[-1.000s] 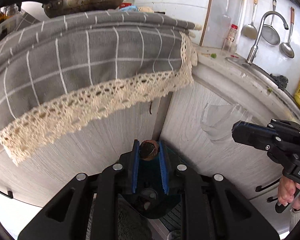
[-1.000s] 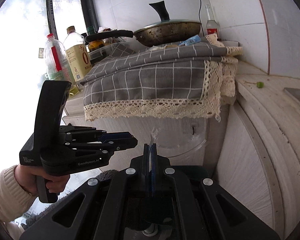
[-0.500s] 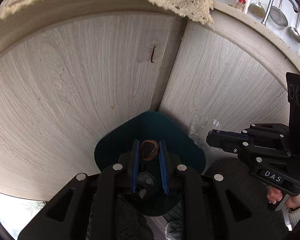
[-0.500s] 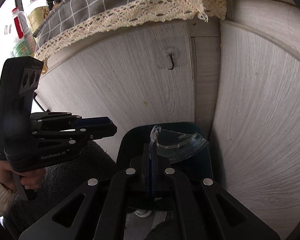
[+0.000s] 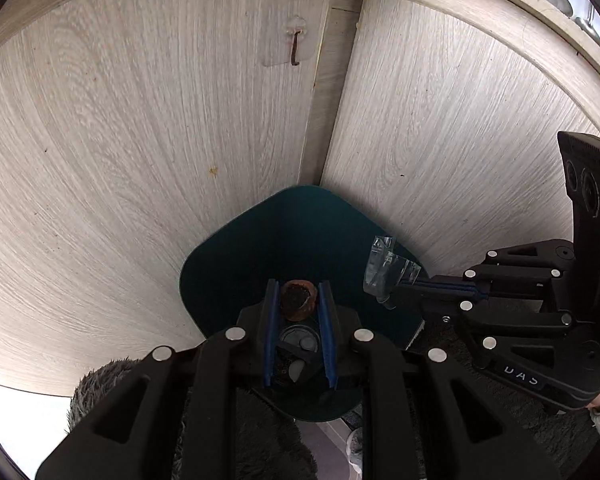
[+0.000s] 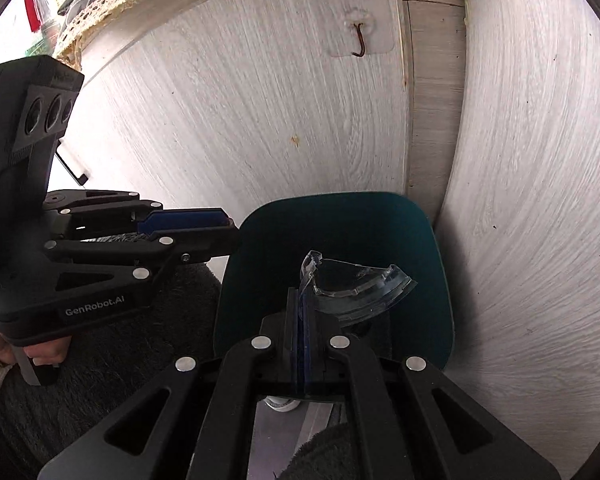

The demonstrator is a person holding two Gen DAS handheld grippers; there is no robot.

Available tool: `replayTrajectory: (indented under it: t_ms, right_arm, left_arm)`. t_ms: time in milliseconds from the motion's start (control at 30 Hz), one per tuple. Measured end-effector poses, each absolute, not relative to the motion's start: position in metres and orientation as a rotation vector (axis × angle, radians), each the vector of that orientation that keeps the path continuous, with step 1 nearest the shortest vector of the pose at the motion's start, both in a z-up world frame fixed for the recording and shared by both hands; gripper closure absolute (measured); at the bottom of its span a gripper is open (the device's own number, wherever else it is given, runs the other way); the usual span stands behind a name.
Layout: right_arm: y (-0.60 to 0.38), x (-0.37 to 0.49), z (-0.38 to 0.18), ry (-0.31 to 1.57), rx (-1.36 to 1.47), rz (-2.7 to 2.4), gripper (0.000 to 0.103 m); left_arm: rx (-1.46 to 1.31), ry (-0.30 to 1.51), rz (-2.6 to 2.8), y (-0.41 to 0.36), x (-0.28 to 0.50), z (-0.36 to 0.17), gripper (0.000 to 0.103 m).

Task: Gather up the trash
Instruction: 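Lower both tools into the green bin and open them, releasing bag and nut, then raise both tools back up to the counter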

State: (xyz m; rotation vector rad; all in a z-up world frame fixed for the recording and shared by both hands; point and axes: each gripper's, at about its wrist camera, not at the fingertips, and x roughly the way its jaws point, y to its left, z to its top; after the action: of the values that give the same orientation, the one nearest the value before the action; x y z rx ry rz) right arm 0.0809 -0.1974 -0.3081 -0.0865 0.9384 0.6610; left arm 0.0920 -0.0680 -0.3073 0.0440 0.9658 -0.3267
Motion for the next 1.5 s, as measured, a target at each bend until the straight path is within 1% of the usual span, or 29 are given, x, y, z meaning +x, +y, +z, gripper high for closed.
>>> replayTrajectory:
  t_ms: [400,467,500,533,900,1200,1233,1267,1300,1333,1500]
  right_arm:
    - [-0.195,0.084,-0.307,0.926,-0.107,0.687,0.101]
    - [-0.195,0.083,-0.307,0.93,-0.118,0.675,0.082]
    - [-0.195,0.082,-0.306,0.929,-0.118,0.666,0.064]
    - [-0.196,0.083,-0.306,0.927,-0.114,0.659,0.058]
    - [-0.218,0.098,-0.31,0.956,-0.044,0.538,0.057]
    - [-0.219,0.098,-0.31,0.962,-0.051,0.529,0.056]
    - [-0.217,0.097,-0.31,0.962,-0.053,0.528,0.056]
    - [-0.217,0.097,-0.31,0.961,-0.054,0.528,0.056]
    - [-0.216,0.097,-0.309,0.961,-0.055,0.528,0.056]
    - [-0.216,0.097,-0.309,0.961,-0.055,0.527,0.056]
    - [-0.216,0.097,-0.31,0.961,-0.052,0.529,0.055]
  left_arm:
    - [-0.023,0.982,-0.33,-0.052,0.095,-0.309,0.082]
    - [-0.026,0.982,-0.332,-0.05,0.095,-0.309,0.082]
    - [-0.028,0.983,-0.333,-0.05,0.095,-0.309,0.082]
    - [-0.03,0.984,-0.333,-0.048,0.095,-0.309,0.082]
    - [-0.036,0.998,-0.346,-0.048,0.097,-0.313,0.082]
    - [-0.036,1.009,-0.355,-0.047,0.099,-0.316,0.082]
    - [-0.032,1.008,-0.353,-0.048,0.099,-0.316,0.078]
    - [-0.031,1.007,-0.354,-0.048,0.099,-0.316,0.07]
    - [-0.029,1.001,-0.347,-0.05,0.099,-0.315,0.05]
    - [-0.027,0.991,-0.342,-0.049,0.098,-0.313,0.044]
    - [-0.04,0.987,-0.338,-0.047,0.098,-0.312,0.044]
